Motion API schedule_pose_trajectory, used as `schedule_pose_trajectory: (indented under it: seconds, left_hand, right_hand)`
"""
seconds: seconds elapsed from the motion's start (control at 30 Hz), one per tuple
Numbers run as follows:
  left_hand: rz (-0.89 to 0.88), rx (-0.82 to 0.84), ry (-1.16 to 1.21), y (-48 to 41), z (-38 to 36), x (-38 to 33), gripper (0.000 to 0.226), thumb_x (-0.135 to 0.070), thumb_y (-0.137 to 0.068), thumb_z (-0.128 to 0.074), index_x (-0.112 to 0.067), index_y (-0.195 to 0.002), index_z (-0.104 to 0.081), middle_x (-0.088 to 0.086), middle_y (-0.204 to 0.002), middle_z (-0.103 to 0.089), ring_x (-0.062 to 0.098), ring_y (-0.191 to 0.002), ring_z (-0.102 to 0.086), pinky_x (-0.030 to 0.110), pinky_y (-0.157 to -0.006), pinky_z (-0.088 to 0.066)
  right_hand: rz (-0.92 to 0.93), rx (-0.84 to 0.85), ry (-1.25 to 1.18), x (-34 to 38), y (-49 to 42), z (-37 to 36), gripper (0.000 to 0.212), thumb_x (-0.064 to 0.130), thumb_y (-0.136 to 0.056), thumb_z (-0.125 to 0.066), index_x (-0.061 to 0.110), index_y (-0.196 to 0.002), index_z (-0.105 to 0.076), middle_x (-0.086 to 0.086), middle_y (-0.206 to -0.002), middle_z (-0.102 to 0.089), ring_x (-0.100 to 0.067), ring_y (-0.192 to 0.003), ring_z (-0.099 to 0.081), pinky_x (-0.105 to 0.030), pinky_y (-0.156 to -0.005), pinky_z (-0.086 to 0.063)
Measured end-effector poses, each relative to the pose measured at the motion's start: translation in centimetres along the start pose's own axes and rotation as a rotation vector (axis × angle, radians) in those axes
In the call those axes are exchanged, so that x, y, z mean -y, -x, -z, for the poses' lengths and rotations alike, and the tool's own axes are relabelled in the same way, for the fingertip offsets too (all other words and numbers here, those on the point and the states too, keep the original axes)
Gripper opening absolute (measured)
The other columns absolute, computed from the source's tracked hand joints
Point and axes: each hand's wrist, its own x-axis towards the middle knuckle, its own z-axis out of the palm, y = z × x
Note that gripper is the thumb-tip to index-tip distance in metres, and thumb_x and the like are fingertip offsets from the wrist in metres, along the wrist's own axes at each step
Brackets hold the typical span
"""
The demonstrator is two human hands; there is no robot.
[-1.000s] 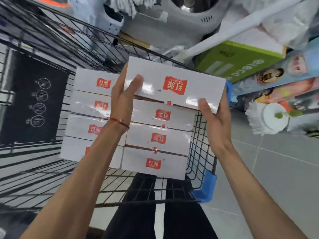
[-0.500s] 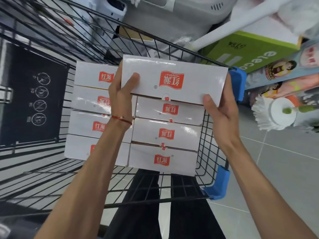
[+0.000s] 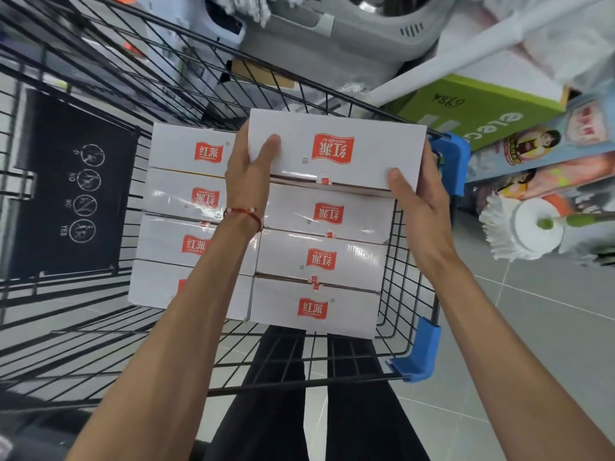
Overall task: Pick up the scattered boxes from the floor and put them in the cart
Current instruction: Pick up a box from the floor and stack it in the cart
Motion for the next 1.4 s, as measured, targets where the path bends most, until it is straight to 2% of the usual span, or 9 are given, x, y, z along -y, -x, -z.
schedule_pose_trajectory:
  seconds: [0.2,0.4,0.63,0.77,0.97,1.17,1.23,1.33,1.4]
  left_hand:
    - [0.074,-0.007,-0.23,-1.8,-1.7,2.4,0.056,-0.046,-0.096,-0.057,-0.025,-0.146,-0.042,0.004,-0.131,-0.062,0.023,-0.115,-0.063,0.044,-0.094,-0.058]
    - [0.125,-0.148,-0.86,-2.9,-2.5,5.4,0.058,-0.057,-0.095,-0.05,-0.027,-0.144,-0.045,0.003,-0.153,-0.036,0.033,-0.139,-0.029,0.053,-0.11,-0.026]
    - [-0.003,-0.007,-1.115,-0.8,-3.1,9.5,0.075,-0.059,-0.101,-0.035,-0.03,-0.16,0.001,0.004,-0.169,0.01,0.032,-0.154,0.012,0.06,-0.12,0.005]
    - [-0.013,0.009,-1.167,-0.7,-3.1,10.2,0.074,-0.059,-0.102,-0.027,-0.029,-0.159,0.008,0.005,-0.168,0.016,0.032,-0.153,0.017,0.059,-0.12,0.01]
    - [0.016,0.036,-1.194,-1.0,-3.4,9.5,0.073,-0.059,-0.103,-0.023,-0.028,-0.159,0.011,0.007,-0.167,0.019,0.032,-0.152,0.02,0.058,-0.119,0.012]
    - [0.079,0.174,-1.199,-0.6,-2.6,6.6,0.074,-0.047,-0.104,-0.037,-0.026,-0.16,0.005,0.01,-0.167,0.016,0.036,-0.154,0.013,0.056,-0.125,-0.003]
    - [0.014,0.277,-1.176,1.2,-2.6,5.3,0.07,-0.04,-0.105,-0.04,-0.028,-0.16,0.001,0.008,-0.168,0.014,0.034,-0.154,0.01,0.052,-0.126,-0.006]
    - [-0.022,0.364,-1.017,4.6,-2.5,4.0,0.065,-0.034,-0.105,-0.045,-0.033,-0.159,-0.009,0.001,-0.169,0.009,0.024,-0.155,0.009,0.043,-0.126,-0.01]
    - [-0.024,0.404,-0.908,7.6,-2.6,2.4,0.062,-0.03,-0.104,-0.048,-0.036,-0.158,-0.019,-0.003,-0.169,0.002,0.019,-0.156,0.004,0.035,-0.124,-0.014]
  right_hand:
    - [-0.096,-0.032,0.03,-2.8,-1.7,0.6,0.055,0.015,-0.107,-0.056,0.018,-0.158,-0.037,0.005,-0.146,-0.059,-0.007,-0.133,-0.057,-0.023,-0.109,-0.047]
    - [-0.191,-0.045,0.076,-5.8,-1.9,0.4,0.054,0.02,-0.106,-0.057,0.023,-0.157,-0.038,0.003,-0.143,-0.062,-0.011,-0.128,-0.061,-0.039,-0.111,-0.05]
    - [-0.328,-0.067,0.021,-8.8,-2.2,0.1,0.072,0.038,-0.094,-0.06,0.031,-0.16,-0.031,0.002,-0.143,-0.062,-0.019,-0.13,-0.061,-0.053,-0.113,-0.047]
    - [-0.331,-0.019,-0.022,-10.3,-2.3,0.1,0.086,0.042,-0.09,-0.058,0.026,-0.163,-0.017,-0.004,-0.158,-0.047,-0.022,-0.145,-0.047,-0.055,-0.124,-0.032]
    - [-0.428,0.061,0.132,-7.4,-3.6,0.1,0.064,0.016,-0.11,-0.042,0.025,-0.162,-0.008,0.0,-0.158,-0.042,-0.018,-0.143,-0.043,-0.043,-0.125,-0.03]
    - [-0.509,-0.064,0.148,-5.9,-1.3,-0.5,0.048,0.02,-0.107,-0.048,0.027,-0.153,-0.039,0.008,-0.13,-0.06,-0.02,-0.124,-0.061,-0.041,-0.112,-0.047]
    - [-0.504,-0.094,0.09,-4.6,0.9,-0.3,0.045,0.018,-0.105,-0.05,0.027,-0.149,-0.047,0.009,-0.133,-0.062,-0.016,-0.123,-0.061,-0.041,-0.114,-0.046]
    - [-0.52,-0.135,0.016,-2.5,3.7,-0.1,0.046,0.016,-0.107,-0.052,0.019,-0.153,-0.048,0.006,-0.148,-0.052,-0.012,-0.136,-0.049,-0.031,-0.119,-0.037]
    - [-0.479,-0.197,-0.018,-0.9,6.5,0.3,0.04,0.01,-0.105,-0.053,0.013,-0.145,-0.057,0.004,-0.142,-0.059,-0.011,-0.129,-0.055,-0.019,-0.108,-0.043]
